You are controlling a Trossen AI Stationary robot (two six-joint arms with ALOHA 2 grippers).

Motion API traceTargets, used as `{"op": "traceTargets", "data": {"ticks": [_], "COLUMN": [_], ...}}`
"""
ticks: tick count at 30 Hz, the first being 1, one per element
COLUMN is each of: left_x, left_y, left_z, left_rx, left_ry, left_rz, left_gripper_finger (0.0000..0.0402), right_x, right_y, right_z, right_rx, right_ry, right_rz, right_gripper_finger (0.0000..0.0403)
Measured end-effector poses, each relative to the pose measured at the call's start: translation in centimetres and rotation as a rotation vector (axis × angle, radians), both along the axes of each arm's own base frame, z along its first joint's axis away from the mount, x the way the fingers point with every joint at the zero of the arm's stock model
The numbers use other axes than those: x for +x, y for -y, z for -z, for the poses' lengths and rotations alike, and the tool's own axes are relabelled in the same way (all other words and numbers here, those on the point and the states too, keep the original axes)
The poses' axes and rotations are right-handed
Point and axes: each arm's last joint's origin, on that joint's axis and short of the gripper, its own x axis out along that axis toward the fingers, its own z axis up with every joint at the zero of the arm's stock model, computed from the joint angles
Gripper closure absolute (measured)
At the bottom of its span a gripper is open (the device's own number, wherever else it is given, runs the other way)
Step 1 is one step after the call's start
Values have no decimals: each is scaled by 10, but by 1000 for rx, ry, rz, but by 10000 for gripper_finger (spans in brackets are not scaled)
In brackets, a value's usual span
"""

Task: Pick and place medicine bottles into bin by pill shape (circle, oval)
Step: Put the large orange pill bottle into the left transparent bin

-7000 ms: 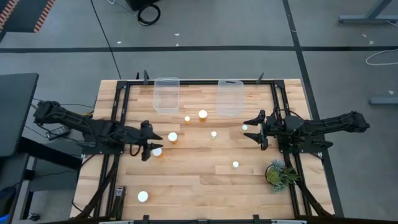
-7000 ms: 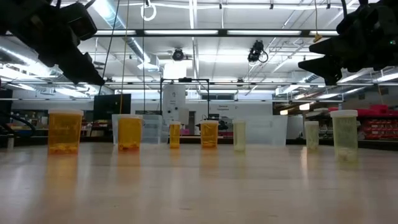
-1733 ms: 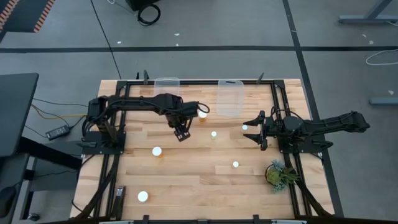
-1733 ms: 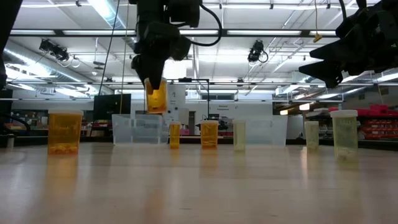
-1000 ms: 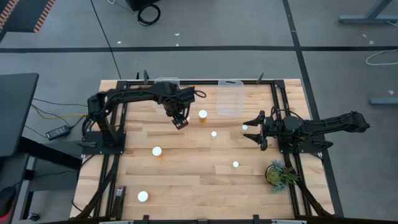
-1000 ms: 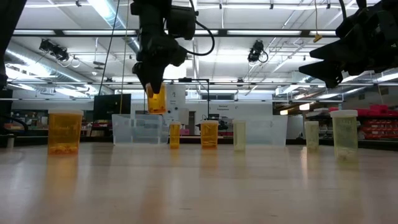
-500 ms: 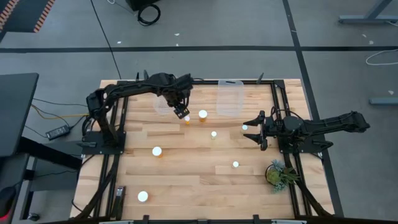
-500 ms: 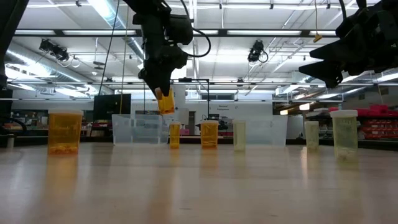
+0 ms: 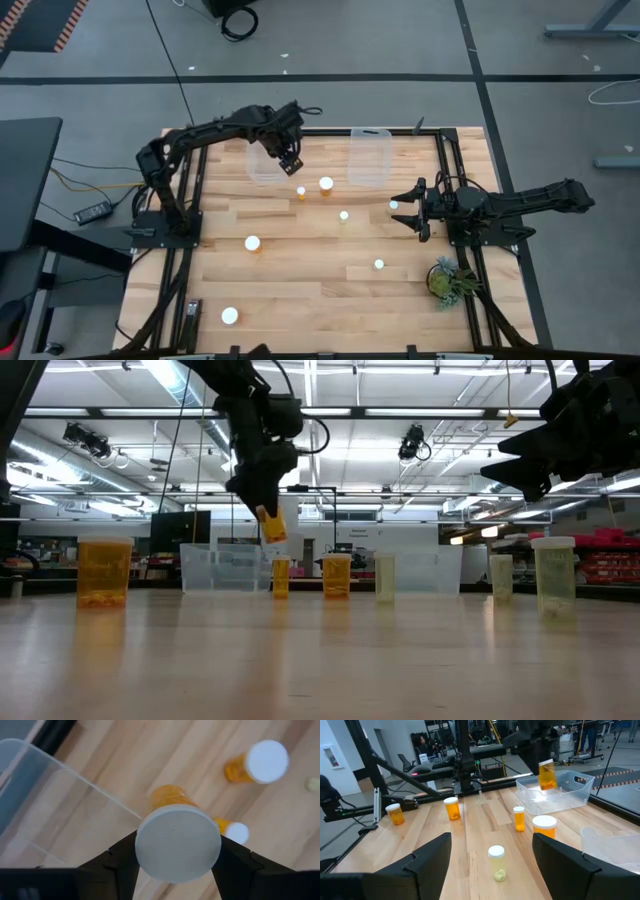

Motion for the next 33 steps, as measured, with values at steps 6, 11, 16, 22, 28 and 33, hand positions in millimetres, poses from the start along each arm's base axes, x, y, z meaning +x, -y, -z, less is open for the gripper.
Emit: {"op": "traceTargets", "data": {"ticks": [6, 11, 16, 22, 28, 33], "left_x": [-12, -21, -28, -34, -39, -38], "left_y": [-20, -33, -43, -53, -65, -74], "left_z": [0, 0, -1, -1, 4, 15], "left_rx": [8, 9, 16, 44, 83, 79], "left_ry": [0, 2, 10, 9, -21, -37], "left_rz": [-45, -90, -122, -159, -195, -207], "left_gripper_finger": [185, 189, 186, 189, 186, 188], "right_x": [0, 0, 0, 0, 0, 0], "right_y": [0, 0, 0, 0, 0, 0], "right_z": [0, 0, 0, 0, 0, 0], "right_rx": [0, 0, 0, 0, 0, 0], "right_ry": [0, 0, 0, 0, 0, 0], "right_rz": [0, 0, 0, 0, 0, 0], "right_gripper_finger": [118, 118, 118, 118, 118, 118]}}
